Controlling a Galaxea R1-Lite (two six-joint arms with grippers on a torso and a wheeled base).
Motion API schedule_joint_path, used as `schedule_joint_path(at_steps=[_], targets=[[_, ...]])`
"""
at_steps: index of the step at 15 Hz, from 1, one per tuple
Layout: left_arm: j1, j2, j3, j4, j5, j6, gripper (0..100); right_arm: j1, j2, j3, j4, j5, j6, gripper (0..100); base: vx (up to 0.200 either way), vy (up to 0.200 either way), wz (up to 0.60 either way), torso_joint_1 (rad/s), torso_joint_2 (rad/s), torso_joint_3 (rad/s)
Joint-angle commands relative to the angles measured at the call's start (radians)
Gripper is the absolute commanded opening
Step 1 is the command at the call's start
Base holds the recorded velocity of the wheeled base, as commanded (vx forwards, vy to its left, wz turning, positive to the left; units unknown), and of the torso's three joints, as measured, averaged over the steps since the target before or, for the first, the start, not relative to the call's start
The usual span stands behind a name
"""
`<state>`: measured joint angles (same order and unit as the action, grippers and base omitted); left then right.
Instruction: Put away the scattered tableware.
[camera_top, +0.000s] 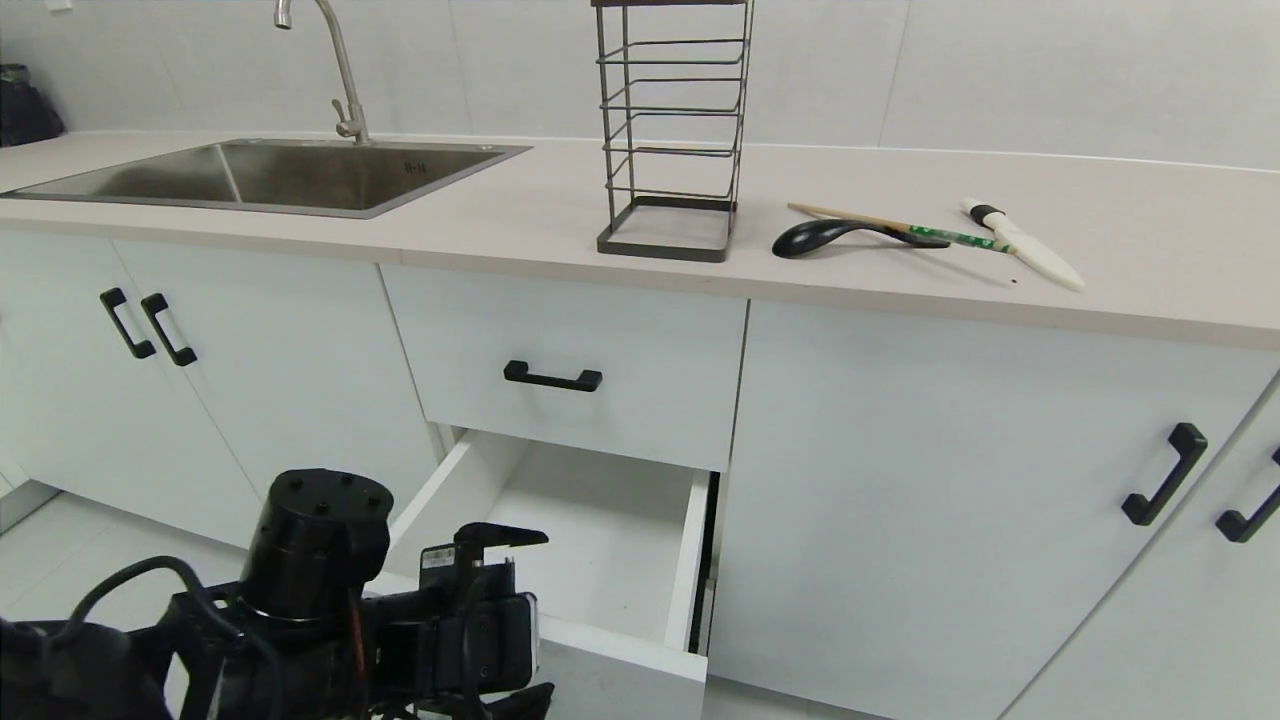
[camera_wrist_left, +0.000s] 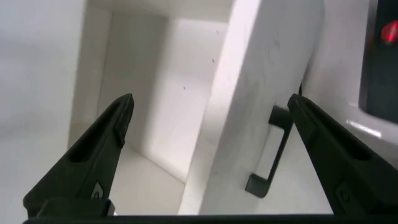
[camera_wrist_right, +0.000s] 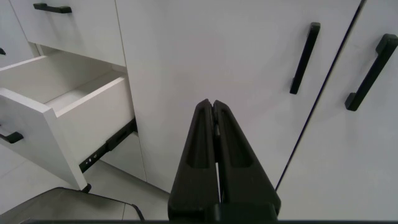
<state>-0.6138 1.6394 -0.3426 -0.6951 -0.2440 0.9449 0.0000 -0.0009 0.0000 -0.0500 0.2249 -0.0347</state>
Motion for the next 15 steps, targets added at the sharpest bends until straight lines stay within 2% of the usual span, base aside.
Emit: schedule_joint_path(at_steps=[1, 3, 4, 5, 6, 7, 8, 9, 10, 11, 13, 15], targets=[[-0.003, -0.220, -0.026, -0.024, 0.020, -0.245, 100, 0.000, 0.001, 0.000, -0.001, 0.001, -0.001, 0, 0.000, 0.000, 0.00, 0.000, 0.00, 0.000], [0.082, -0.337, -0.055, -0.026, 0.091, -0.508, 100, 0.000, 0.001, 0.000, -0.001, 0.001, -0.001, 0, 0.000, 0.000, 0.00, 0.000, 0.00, 0.000], [0.118, -0.377, -0.059, -0.023, 0.094, -0.584, 100, 0.000, 0.001, 0.000, -0.001, 0.001, -0.001, 0, 0.000, 0.000, 0.00, 0.000, 0.00, 0.000], [0.210, -0.429, -0.053, -0.023, 0.088, -0.686, 100, 0.000, 0.001, 0.000, -0.001, 0.001, -0.001, 0, 0.000, 0.000, 0.00, 0.000, 0.00, 0.000], [0.241, -0.443, -0.047, -0.020, 0.086, -0.712, 100, 0.000, 0.001, 0.000, -0.001, 0.001, -0.001, 0, 0.000, 0.000, 0.00, 0.000, 0.00, 0.000], [0.327, -0.501, 0.004, -0.024, 0.078, -0.788, 100, 0.000, 0.001, 0.000, -0.001, 0.001, -0.001, 0, 0.000, 0.000, 0.00, 0.000, 0.00, 0.000], [0.365, -0.541, 0.040, -0.023, 0.060, -0.831, 100, 0.000, 0.001, 0.000, -0.001, 0.001, -0.001, 0, 0.000, 0.000, 0.00, 0.000, 0.00, 0.000], [0.394, -0.582, 0.086, -0.024, 0.043, -0.856, 100, 0.000, 0.001, 0.000, -0.001, 0.001, -0.001, 0, 0.000, 0.000, 0.00, 0.000, 0.00, 0.000], [0.407, -0.627, 0.137, -0.026, 0.040, -0.861, 100, 0.000, 0.001, 0.000, -0.001, 0.001, -0.001, 0, 0.000, 0.000, 0.00, 0.000, 0.00, 0.000], [0.424, -0.707, 0.214, -0.023, 0.040, -0.845, 100, 0.000, 0.001, 0.000, -0.001, 0.001, -0.001, 0, 0.000, 0.000, 0.00, 0.000, 0.00, 0.000], [0.476, -0.859, 0.306, -0.024, 0.037, -0.802, 100, 0.000, 0.001, 0.000, -0.001, 0.001, -0.001, 0, 0.000, 0.000, 0.00, 0.000, 0.00, 0.000], [0.499, -1.145, 0.341, 0.029, -0.035, -0.706, 100, 0.000, 0.001, 0.000, -0.001, 0.001, -0.001, 0, 0.000, 0.000, 0.00, 0.000, 0.00, 0.000]])
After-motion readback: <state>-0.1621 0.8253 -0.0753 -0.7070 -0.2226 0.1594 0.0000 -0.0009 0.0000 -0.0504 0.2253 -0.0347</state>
